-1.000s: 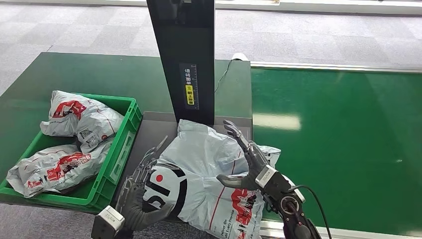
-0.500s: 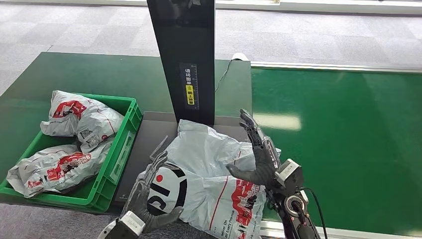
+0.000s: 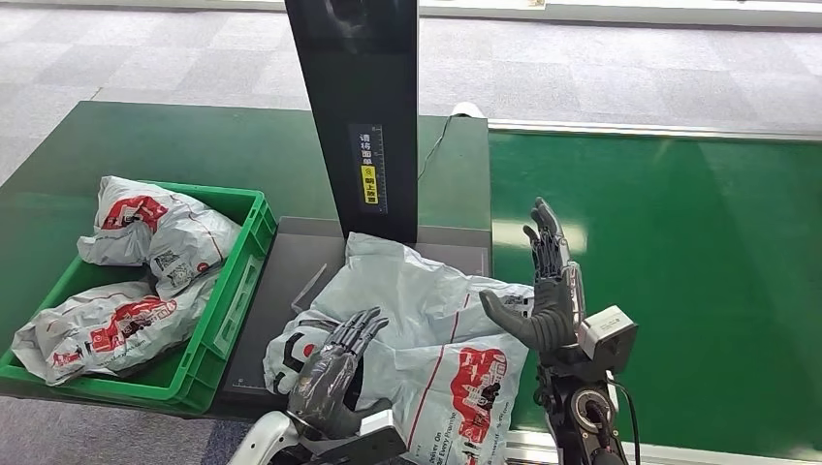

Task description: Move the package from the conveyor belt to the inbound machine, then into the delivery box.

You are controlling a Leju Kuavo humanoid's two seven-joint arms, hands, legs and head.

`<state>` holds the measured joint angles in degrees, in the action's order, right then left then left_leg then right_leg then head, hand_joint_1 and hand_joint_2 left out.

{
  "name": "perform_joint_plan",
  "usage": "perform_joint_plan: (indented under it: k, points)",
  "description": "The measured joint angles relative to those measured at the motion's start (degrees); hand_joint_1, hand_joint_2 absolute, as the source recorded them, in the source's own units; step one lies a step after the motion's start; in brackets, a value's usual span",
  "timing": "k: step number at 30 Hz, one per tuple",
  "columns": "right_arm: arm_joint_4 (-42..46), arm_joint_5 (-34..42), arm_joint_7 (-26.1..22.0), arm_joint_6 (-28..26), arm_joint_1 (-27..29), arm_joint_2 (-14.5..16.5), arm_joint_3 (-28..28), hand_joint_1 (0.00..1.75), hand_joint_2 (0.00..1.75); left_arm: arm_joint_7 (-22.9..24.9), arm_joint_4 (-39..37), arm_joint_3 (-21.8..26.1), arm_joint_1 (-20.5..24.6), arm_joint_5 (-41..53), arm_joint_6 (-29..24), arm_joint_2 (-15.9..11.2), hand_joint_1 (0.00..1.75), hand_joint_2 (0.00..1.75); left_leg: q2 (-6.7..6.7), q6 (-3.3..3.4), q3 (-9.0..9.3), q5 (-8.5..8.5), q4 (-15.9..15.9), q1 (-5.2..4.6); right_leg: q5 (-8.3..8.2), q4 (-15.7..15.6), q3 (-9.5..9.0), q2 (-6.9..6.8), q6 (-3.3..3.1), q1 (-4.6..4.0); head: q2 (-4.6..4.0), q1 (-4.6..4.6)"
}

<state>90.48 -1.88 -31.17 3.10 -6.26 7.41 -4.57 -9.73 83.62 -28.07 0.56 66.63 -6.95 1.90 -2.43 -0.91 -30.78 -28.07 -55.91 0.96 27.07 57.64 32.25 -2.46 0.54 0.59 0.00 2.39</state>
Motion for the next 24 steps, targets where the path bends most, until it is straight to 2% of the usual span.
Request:
perform_joint_plan:
  k: [1,2,3,5,6,7,24]
  points:
    - [0.3,0.0,0.0,0.0,0.3,0.0,0.1,0.0,1.75,-0.1,-0.5,-0.2,0.3,-0.1,0.2,0.0,0.0,1.75,0.0,0.0,-0.01,0.0,0.0,0.0,0.0,0.0,0.0,0.0,0.0,0.0,0.0,-0.01]
    - [0.5,0.0,0.0,-0.1,0.5,0.1,0.3,0.0,1.75,-0.2,-0.9,-0.4,0.5,-0.3,0.4,0.0,0.24,1.75,0.0,0.0,-0.01,0.0,0.0,0.0,0.0,0.0,0.0,0.0,0.0,0.0,0.0,-0.01]
    - [0.7,0.0,0.0,-0.1,0.7,0.2,0.4,0.0,1.75,-0.4,-1.3,-0.5,0.7,-0.5,0.7,0.0,0.59,1.75,0.0,0.0,-0.01,0.0,0.0,0.0,0.0,0.0,0.0,0.0,0.0,0.0,0.0,0.0]
    - [1.0,0.0,0.0,-0.2,0.9,0.3,0.5,0.0,1.75,-0.6,-2.1,-0.8,1.2,-0.9,1.5,-0.1,1.45,1.75,0.0,0.0,0.0,0.0,0.0,0.0,0.0,0.0,-0.01,0.0,0.0,0.0,0.0,0.01]
    - [1.1,0.0,0.0,-0.2,1.0,0.3,0.6,0.0,1.75,-0.6,-2.4,-1.0,1.4,-1.1,2.0,-0.1,1.65,1.75,0.0,0.0,0.0,0.0,0.0,0.0,0.0,0.0,-0.01,0.0,0.0,0.0,0.0,0.0]
    - [1.1,0.0,0.0,-0.3,1.1,0.3,0.7,0.0,1.75,-0.6,-2.9,-1.1,1.6,-1.3,2.5,-0.2,1.73,1.75,0.0,0.0,0.01,0.0,0.0,0.0,0.0,0.0,-0.02,0.0,0.0,0.0,0.0,0.01]
    - [1.3,0.0,0.0,-0.3,1.6,0.4,1.0,0.0,1.75,-1.8,-5.0,-1.4,3.4,-3.7,2.4,-0.6,1.75,1.75,0.0,0.0,0.01,0.0,0.0,0.0,-0.01,0.0,-0.03,0.0,0.0,0.0,0.0,0.0]
